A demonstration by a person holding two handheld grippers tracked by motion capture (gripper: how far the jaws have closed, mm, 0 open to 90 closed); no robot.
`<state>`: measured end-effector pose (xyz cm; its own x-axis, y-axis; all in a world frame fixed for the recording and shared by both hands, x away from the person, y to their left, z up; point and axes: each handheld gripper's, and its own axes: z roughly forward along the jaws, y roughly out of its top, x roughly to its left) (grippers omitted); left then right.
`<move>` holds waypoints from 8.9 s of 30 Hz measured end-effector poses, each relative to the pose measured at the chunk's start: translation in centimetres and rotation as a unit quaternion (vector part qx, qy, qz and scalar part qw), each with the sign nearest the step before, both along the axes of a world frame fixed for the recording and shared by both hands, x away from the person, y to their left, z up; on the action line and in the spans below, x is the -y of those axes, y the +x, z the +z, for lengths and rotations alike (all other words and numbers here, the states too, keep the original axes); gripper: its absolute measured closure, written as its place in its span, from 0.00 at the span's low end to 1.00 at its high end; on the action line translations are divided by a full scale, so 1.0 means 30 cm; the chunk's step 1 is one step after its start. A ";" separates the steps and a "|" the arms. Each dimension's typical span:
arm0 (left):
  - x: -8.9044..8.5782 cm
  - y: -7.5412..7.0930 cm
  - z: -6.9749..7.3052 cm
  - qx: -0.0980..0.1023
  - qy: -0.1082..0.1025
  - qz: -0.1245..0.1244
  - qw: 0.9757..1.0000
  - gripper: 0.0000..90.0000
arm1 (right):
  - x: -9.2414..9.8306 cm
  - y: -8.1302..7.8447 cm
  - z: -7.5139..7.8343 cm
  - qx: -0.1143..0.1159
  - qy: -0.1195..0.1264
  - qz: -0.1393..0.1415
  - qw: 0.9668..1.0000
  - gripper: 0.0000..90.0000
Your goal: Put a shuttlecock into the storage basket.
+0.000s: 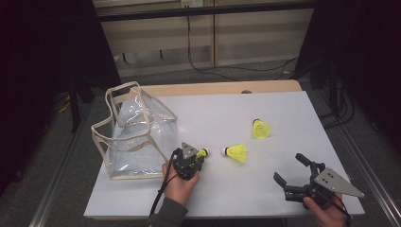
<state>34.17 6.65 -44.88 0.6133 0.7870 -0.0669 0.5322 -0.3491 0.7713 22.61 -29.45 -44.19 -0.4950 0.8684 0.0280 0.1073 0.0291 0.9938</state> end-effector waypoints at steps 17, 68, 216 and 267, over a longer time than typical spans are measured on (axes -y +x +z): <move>-0.002 -0.003 0.020 -0.007 -0.001 -0.010 1.000 0.96 | 0.000 0.000 0.001 0.000 0.001 0.002 1.000 0.02; 0.019 0.069 0.235 -0.099 -0.010 -0.051 0.994 0.98 | 0.003 -0.002 0.002 0.001 0.006 0.005 1.000 0.02; -0.091 0.250 0.680 -0.126 -0.007 -0.021 0.992 0.98 | -0.004 0.022 -0.007 -0.007 0.005 0.008 1.000 0.02; -0.189 0.315 0.760 -0.129 -0.005 0.025 0.991 0.98 | -0.005 0.021 -0.005 -0.005 0.005 0.009 1.000 0.02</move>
<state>43.62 12.31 -22.08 0.5358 0.8139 -0.2246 0.7284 -0.3110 0.6104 23.23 -29.30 -44.34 -0.5099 0.8593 0.0407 0.1162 0.0218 0.9930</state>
